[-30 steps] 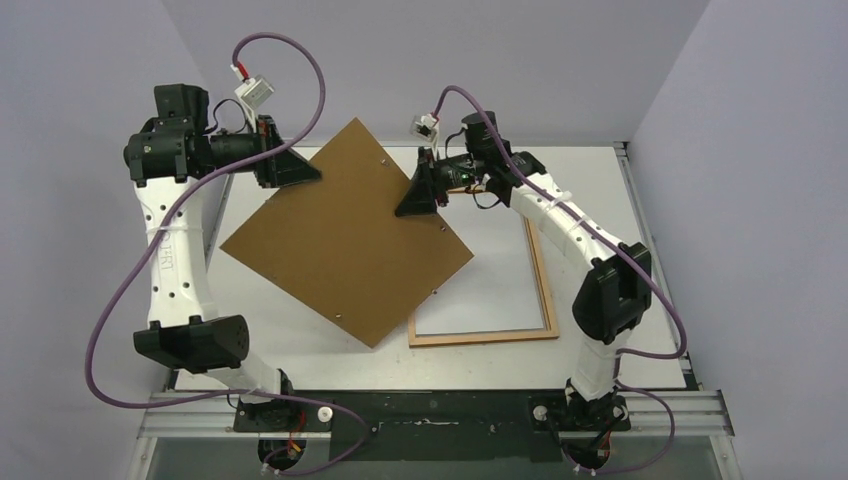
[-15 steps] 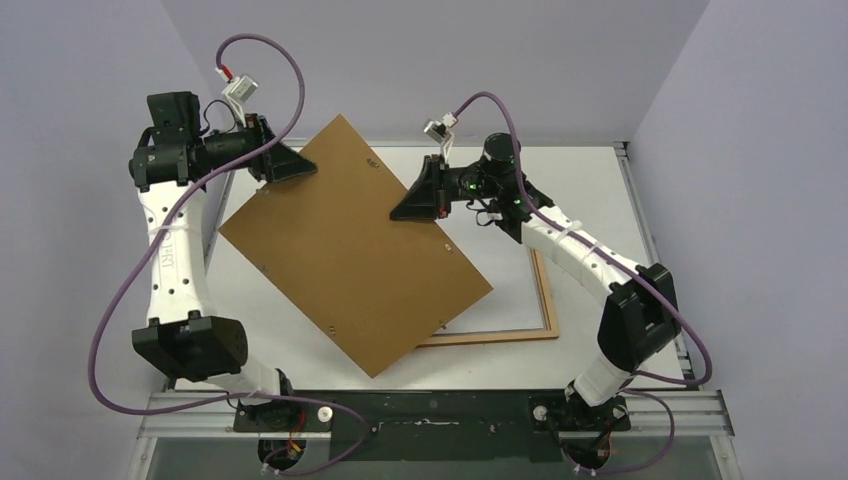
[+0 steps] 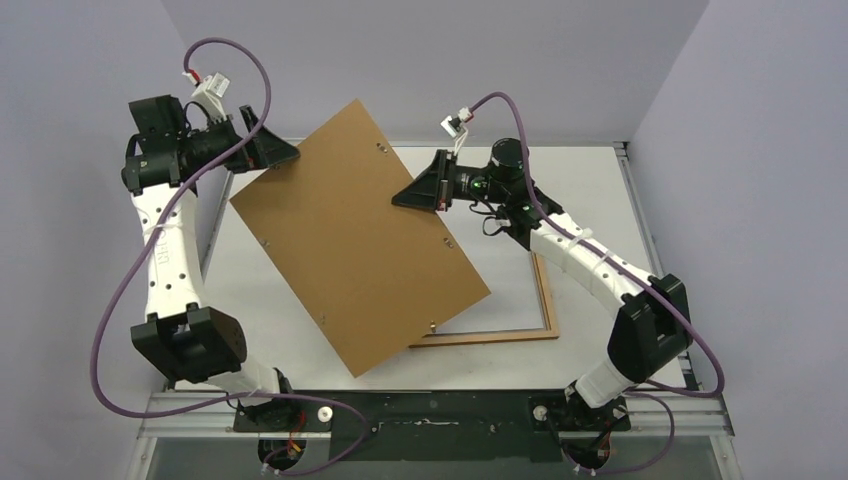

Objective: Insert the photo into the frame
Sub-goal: Place the photo frame item in the photo frame.

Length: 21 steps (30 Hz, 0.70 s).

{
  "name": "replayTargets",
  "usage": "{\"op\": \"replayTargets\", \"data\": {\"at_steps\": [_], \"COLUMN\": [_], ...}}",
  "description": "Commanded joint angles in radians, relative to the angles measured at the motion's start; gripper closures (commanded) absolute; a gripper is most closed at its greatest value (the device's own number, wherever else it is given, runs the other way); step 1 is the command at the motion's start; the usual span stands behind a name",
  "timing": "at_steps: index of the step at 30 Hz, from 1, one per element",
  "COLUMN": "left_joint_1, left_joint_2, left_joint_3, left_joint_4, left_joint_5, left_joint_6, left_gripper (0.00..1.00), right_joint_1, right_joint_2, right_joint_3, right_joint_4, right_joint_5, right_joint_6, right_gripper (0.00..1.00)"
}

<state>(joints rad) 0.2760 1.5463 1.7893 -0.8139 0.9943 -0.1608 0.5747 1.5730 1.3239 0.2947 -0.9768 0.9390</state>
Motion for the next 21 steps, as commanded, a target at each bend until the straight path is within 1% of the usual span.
{"op": "replayTargets", "data": {"at_steps": [1,5,8,10,11,13,16,19,21], "left_joint_1": [0.024,0.026,0.015,-0.014,-0.034,-0.08,-0.169,-0.259,-0.314], "left_joint_2": [0.038,0.049,0.022,0.011,0.011,0.012,0.014,0.038,0.06], "left_joint_3": [0.072,0.068,-0.004,-0.07,-0.105,-0.172,-0.282,-0.363,-0.405], "left_joint_4": [-0.044,-0.087,-0.068,-0.057,-0.049,-0.023,0.05,0.113,0.161], "left_joint_5": [-0.259,-0.403,-0.425,-0.428,-0.424,-0.419,-0.431,-0.442,-0.435], "left_joint_6": [0.03,0.079,0.124,0.141,0.145,0.154,0.151,0.127,0.089], "left_gripper": [0.04,0.04,0.04,0.04,0.04,0.04,0.03,0.0,0.05], "right_joint_1": [-0.049,-0.124,-0.206,-0.261,-0.288,-0.345,-0.429,-0.476,-0.506], "right_joint_2": [-0.093,-0.147,-0.207,-0.243,-0.256,-0.272,-0.297,-0.298,-0.296], "right_joint_3": [0.044,0.039,0.049,0.059,0.068,0.069,0.029,0.031,0.03], "right_joint_4": [-0.071,-0.14,-0.266,-0.368,-0.444,-0.515,-0.548,-0.64,-0.699], "right_joint_5": [0.103,0.143,0.212,0.25,0.268,0.276,0.25,0.242,0.244], "right_joint_6": [-0.035,-0.043,-0.082,-0.12,-0.147,-0.181,-0.18,-0.232,-0.268], "right_gripper": [0.95,0.95,0.95,0.95,0.95,0.95,0.95,0.95,0.95]}}
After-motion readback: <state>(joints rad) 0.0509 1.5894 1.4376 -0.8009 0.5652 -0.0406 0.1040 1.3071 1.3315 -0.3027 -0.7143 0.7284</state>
